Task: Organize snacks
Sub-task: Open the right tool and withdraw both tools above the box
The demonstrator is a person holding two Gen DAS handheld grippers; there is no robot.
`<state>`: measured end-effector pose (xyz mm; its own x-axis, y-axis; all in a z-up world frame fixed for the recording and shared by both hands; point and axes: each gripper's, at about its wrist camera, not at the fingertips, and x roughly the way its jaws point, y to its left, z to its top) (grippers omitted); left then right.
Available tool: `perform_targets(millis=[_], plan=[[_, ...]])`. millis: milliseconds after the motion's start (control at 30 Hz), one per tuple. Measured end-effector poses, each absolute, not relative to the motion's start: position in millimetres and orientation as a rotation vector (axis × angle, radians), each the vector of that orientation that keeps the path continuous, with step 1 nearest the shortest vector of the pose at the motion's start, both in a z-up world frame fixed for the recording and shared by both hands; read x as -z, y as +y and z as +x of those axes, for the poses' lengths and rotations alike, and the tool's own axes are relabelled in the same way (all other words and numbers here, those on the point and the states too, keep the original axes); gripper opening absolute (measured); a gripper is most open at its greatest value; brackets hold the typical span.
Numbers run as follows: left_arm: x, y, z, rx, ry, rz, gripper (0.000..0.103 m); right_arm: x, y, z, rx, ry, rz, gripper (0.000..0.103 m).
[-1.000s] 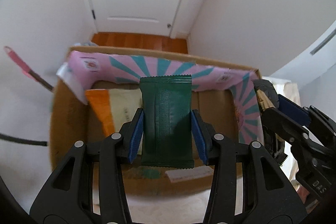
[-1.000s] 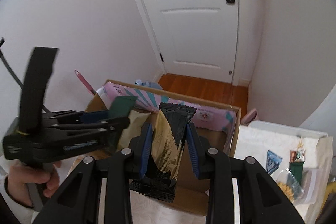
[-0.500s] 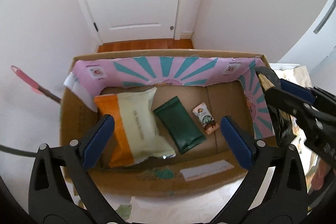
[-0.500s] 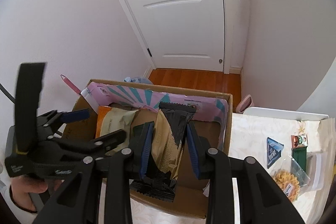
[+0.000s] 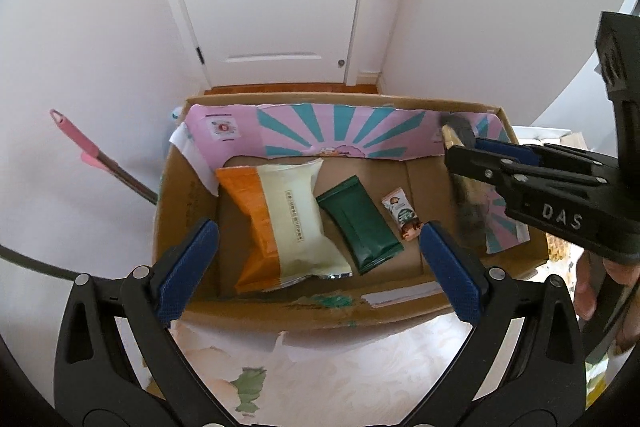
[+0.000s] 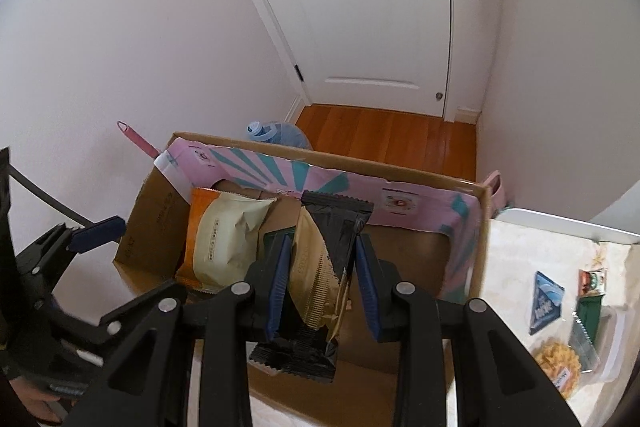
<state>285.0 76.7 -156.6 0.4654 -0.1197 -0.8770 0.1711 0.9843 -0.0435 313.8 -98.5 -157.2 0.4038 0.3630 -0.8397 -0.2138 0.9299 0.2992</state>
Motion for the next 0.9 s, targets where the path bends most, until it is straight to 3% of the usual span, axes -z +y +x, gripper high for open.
perform_targets(millis=[67, 100, 133, 167, 533, 900], plan=[[158, 77, 284, 0.172, 1.073, 0.058, 0.1, 161, -98, 317, -0.386, 1.098, 0.175, 0.037], [158, 78, 284, 0.171, 1.073, 0.061, 0.1, 163, -97, 318, -0.388, 1.097, 0.177, 0.063], [158, 78, 283, 0.17, 1.072, 0.063, 0.1, 164, -97, 319, -0.385, 1.102, 0.175, 0.079], [158, 79, 282, 0.17, 1.072, 0.063, 0.1, 165, -97, 320, -0.384, 1.107, 0.174, 0.101], [148, 81, 275, 0.183, 1.047, 0.069, 0.1, 148, -101, 309, -0.374, 1.067, 0.178, 0.102], [96, 64, 244, 0.181, 0.931, 0.079, 0.101, 102, -120, 270, -0.351, 0.975, 0.169, 0.102]])
